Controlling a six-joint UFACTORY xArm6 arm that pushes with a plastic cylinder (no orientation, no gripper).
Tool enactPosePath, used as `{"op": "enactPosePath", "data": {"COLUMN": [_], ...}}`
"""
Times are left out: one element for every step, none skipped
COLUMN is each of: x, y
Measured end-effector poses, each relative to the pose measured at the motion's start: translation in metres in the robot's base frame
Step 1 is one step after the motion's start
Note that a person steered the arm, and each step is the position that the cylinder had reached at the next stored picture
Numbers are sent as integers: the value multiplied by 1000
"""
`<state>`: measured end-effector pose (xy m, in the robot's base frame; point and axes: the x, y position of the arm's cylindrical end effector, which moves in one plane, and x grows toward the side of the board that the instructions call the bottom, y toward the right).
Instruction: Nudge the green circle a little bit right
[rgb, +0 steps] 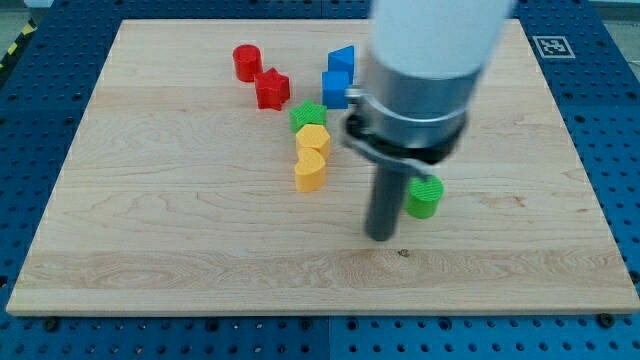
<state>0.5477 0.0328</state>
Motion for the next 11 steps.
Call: {"op": "enactPosePath", "data": {"x": [-19,-28,-28,-30,-33,-34,-34,-33,-27,-22,-26], "y": [-58,-67,-52,-29,6,47,84,81,34,-26,-85]}}
